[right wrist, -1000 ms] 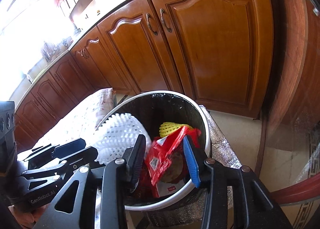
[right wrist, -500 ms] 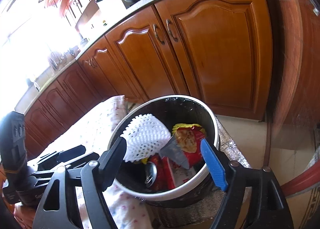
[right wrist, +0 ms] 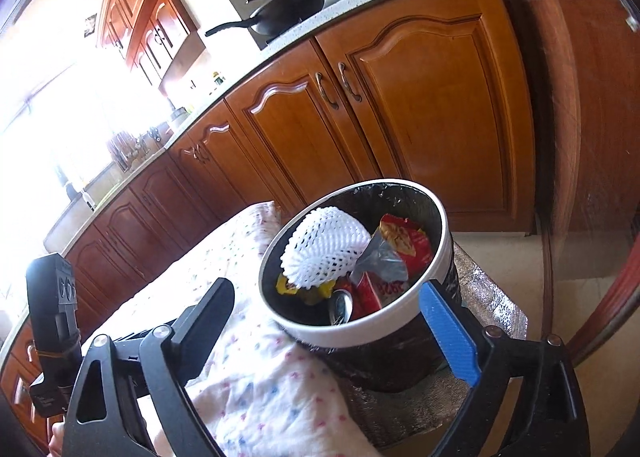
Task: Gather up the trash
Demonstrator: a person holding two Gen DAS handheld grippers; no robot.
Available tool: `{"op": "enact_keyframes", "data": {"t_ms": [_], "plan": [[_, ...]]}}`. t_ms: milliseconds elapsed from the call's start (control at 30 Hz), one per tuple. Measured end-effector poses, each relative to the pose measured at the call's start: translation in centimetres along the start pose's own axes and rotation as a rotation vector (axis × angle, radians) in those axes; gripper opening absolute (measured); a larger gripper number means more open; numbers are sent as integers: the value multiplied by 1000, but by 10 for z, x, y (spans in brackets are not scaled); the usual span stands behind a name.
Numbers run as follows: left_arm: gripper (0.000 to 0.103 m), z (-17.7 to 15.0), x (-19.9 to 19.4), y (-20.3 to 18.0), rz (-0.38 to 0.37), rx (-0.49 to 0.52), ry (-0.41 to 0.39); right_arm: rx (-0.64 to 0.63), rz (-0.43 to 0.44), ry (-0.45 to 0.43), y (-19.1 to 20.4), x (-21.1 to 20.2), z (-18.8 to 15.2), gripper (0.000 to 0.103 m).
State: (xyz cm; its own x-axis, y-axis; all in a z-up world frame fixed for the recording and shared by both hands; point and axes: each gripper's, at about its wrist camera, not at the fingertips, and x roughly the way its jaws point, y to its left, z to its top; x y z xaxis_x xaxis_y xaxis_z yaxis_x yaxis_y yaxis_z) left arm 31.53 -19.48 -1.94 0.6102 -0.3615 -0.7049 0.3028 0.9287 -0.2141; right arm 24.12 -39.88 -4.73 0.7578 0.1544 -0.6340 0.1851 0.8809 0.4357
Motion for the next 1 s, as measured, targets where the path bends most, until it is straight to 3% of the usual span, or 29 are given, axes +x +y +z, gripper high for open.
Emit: {"op": "enact_keyframes", "data": {"t_ms": [433, 833, 1000], "plan": [[91, -60, -78, 7, 116, 8, -196, -125, -83, -209, 44, -55, -53, 103], [102, -93, -134, 5, 171, 4, -374, -290, -83, -391, 90, -114, -44, 103], [102, -112, -131, 5, 190, 17, -385, -312, -118, -365, 89, -105, -63, 103]]}}
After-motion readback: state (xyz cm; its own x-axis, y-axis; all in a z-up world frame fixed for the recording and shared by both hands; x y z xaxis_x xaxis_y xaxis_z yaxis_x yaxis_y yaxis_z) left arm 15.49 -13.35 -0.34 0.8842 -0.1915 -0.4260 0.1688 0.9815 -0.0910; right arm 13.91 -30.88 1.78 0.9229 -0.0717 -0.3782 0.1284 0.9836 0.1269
